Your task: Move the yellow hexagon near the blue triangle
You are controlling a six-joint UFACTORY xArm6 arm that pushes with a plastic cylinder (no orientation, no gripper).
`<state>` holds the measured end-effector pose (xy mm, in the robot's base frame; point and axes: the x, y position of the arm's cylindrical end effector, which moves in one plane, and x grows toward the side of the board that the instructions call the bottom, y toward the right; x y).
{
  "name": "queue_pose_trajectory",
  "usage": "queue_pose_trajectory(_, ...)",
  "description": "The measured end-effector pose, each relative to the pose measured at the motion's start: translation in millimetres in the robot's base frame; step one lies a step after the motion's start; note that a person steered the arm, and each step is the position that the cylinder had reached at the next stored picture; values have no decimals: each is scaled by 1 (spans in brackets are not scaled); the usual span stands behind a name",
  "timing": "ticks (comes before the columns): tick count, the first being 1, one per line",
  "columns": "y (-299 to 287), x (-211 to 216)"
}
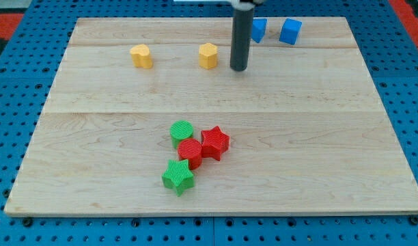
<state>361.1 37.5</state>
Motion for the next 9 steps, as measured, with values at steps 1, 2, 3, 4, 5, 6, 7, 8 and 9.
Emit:
queue_pose_trajectory(1, -61, -4)
queue_pose_trajectory(2, -36, -54)
queue_pose_trajectory(3, -33, -47)
queue_pose_trajectory(4, -87, -21)
queue_pose_trajectory(5, -80, -56)
queue_pose_trajectory(6, -51, -90)
queue_pose_trajectory(7, -22, -57)
queue_pose_trajectory(8, -15, -15)
queue_pose_trajectory(9, -37, -2)
